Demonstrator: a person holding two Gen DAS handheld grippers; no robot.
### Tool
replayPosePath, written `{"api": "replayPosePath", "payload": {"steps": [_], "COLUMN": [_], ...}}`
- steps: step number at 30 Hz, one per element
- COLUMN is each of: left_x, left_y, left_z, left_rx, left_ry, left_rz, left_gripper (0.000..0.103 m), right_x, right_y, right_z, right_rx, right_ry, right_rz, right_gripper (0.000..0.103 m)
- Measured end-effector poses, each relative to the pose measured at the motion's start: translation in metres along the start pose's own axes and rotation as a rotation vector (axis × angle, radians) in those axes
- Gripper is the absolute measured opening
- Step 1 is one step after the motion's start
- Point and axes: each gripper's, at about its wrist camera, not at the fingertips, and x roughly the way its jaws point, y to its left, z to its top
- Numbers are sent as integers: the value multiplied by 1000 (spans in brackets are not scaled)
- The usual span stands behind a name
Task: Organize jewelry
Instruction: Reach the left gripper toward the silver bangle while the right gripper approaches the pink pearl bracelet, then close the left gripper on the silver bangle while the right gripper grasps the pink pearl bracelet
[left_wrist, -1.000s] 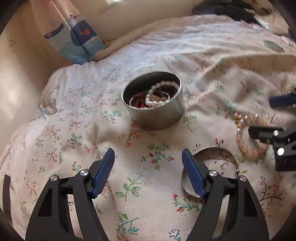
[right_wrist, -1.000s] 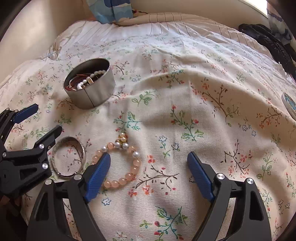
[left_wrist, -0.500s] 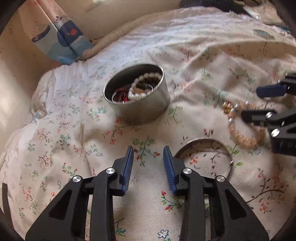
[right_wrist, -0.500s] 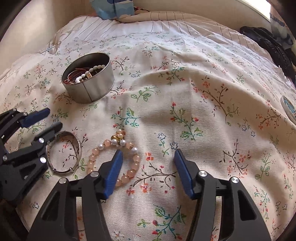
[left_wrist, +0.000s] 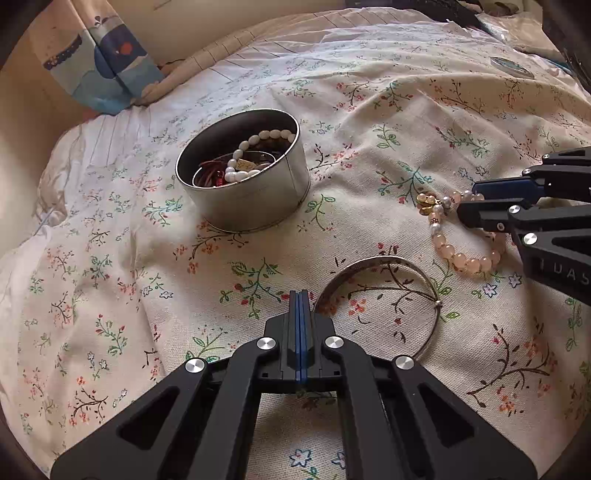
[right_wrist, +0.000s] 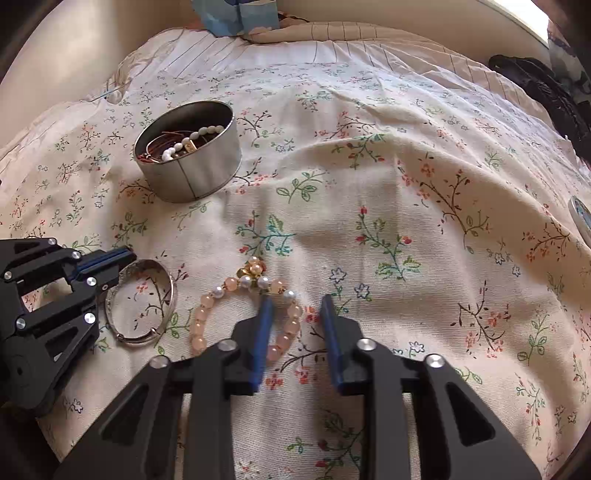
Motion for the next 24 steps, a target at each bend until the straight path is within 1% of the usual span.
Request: {"api": "replayPosePath", "payload": {"steps": [2,3,5,6,8,9,11,13,14,15,17,18,19,20,21,22,23,24], "left_x": [-2,-4,-9,-11,-15,-16,-18,-19,-16,-12,-11,-11,-9,-9,-10,-14,-20,-25], "left_y": [8,15,30,38,52,55,54,45,39,33,26,25,25,25,23,22,24,27], "left_z": [-1,-1,-1,-2,-3,-4,-4,-2,-1,0,1,1,1,1,1,1,1,2], "left_rx": [-51,-93,-173,-214,-282,-298,-288,-246,-217,-192,-154,-146,-151,-153,-136,-128,-137,-152], "left_ry": [6,6,-13,-26,-45,-48,-62,-71,-60,-43,-48,-57,-50,-45,-48,-66,-94,-122], "left_rz": [-54,-76,-82,-99,-130,-143,-205,-196,-185,-176,-107,-99,-109,-108,-92,-71,-69,-81], "left_gripper": [0,0,0,0,0,0,0,1,6,12,43,46,46,43,39,37,37,38], "right_x": [-2,-4,-9,-11,-13,-13,-14,-14,-13,-12,-8,-6,-4,-2,-2,-3,-4,-4], "right_y": [2,-1,-12,-17,-25,-28,-31,-31,-29,-29,-30,-31,-32,-31,-31,-30,-30,-31], "right_z": [0,0,1,1,1,1,2,2,2,2,2,2,0,0,0,0,0,0], "right_rx": [-3,21,92,123,169,183,205,209,209,209,210,209,206,202,199,196,196,198], "right_ry": [-6,-16,-41,-52,-66,-71,-78,-75,-73,-67,-53,-45,-36,-27,-27,-31,-35,-36], "right_rz": [15,43,118,146,182,195,211,216,214,215,208,195,186,179,174,171,169,170], "right_gripper": [9,9,9,9,9,9,9,9,9,9,9,9,12,17,19,23,28,30]}}
